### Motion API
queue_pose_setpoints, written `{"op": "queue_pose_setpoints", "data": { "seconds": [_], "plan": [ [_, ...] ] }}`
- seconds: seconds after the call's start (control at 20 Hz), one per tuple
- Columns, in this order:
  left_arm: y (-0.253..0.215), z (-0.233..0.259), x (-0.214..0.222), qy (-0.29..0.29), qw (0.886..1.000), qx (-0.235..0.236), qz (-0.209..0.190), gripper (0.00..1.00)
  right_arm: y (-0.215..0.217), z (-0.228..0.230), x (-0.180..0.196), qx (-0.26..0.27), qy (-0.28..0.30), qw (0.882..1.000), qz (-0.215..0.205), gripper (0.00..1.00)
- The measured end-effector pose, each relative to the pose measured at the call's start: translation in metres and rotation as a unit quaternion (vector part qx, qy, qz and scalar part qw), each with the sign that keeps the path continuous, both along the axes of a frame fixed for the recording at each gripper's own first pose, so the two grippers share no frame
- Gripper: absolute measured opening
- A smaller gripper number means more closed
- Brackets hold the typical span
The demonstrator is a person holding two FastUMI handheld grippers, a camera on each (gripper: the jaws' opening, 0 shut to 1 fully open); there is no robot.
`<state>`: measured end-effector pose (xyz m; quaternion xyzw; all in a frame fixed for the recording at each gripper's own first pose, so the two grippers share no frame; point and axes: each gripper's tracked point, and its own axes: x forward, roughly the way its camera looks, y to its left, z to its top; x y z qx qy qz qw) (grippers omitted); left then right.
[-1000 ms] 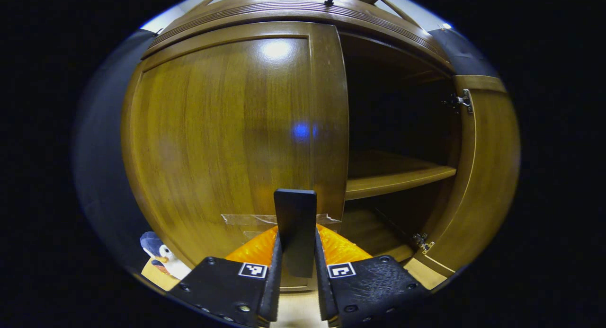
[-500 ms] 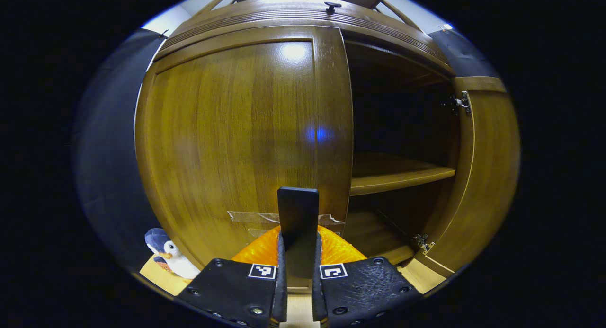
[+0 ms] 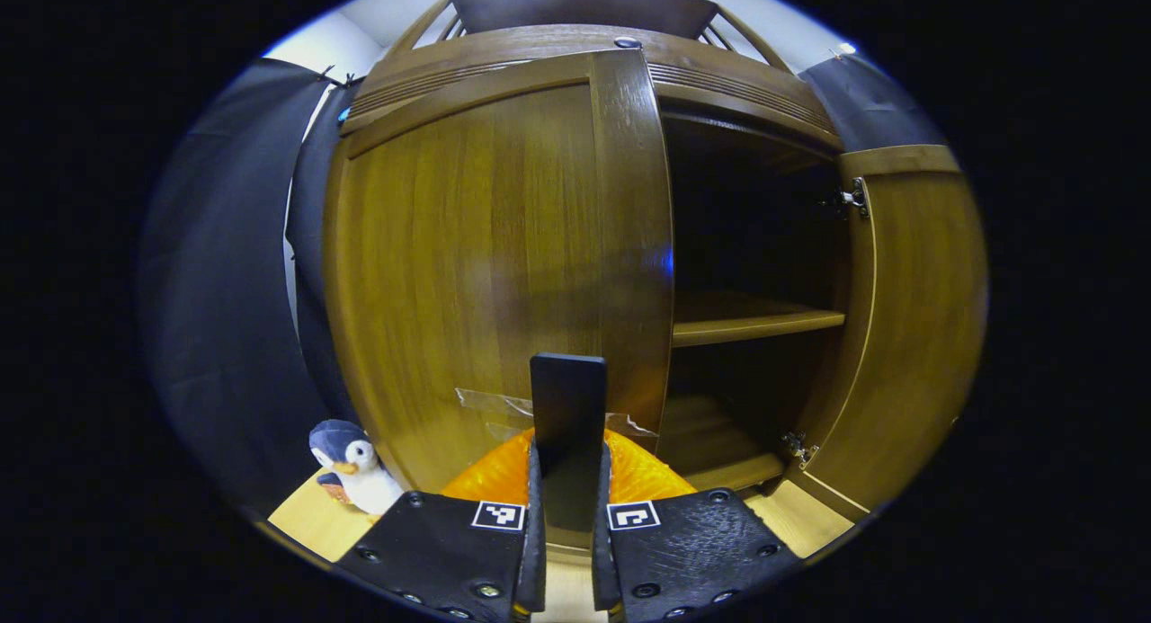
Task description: Open the right door of the double-door shoe cabinet with the right hand, and open the left door with the left hand.
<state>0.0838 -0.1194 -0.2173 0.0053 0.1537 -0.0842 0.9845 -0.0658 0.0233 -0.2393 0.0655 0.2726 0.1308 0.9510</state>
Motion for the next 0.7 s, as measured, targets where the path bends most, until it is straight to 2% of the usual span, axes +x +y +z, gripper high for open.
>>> {"op": "queue_pose_setpoints", "data": {
  "seconds": [0.05,0.2,0.35,0.45,0.5,0.7],
  "plan": [
    [0.007,0.006,-0.014,-0.004,1.0,0.007,0.008,0.19,0.002,-0.001,0.001,0.001,0.001,1.0,0.004,0.04],
    [0.014,0.005,-0.018,-0.001,1.0,0.0,0.014,0.19,0.014,-0.001,0.003,0.005,0.003,1.0,0.022,0.04],
    [0.025,0.004,-0.018,0.0,0.999,0.0,0.041,0.19,0.025,0.001,0.004,0.001,-0.002,0.999,0.044,0.04],
    [0.036,0.004,-0.022,0.008,0.999,-0.007,0.053,0.12,0.029,0.002,0.003,0.001,-0.004,0.999,0.051,0.04],
    [0.037,0.005,-0.02,0.007,0.998,-0.013,0.059,0.12,0.03,0.0,0.002,0.0,-0.002,0.999,0.054,0.04],
    [0.035,0.005,-0.027,0.005,0.998,-0.003,0.063,0.13,0.031,-0.002,0.003,0.003,0.001,0.998,0.059,0.04]
  ]
}}
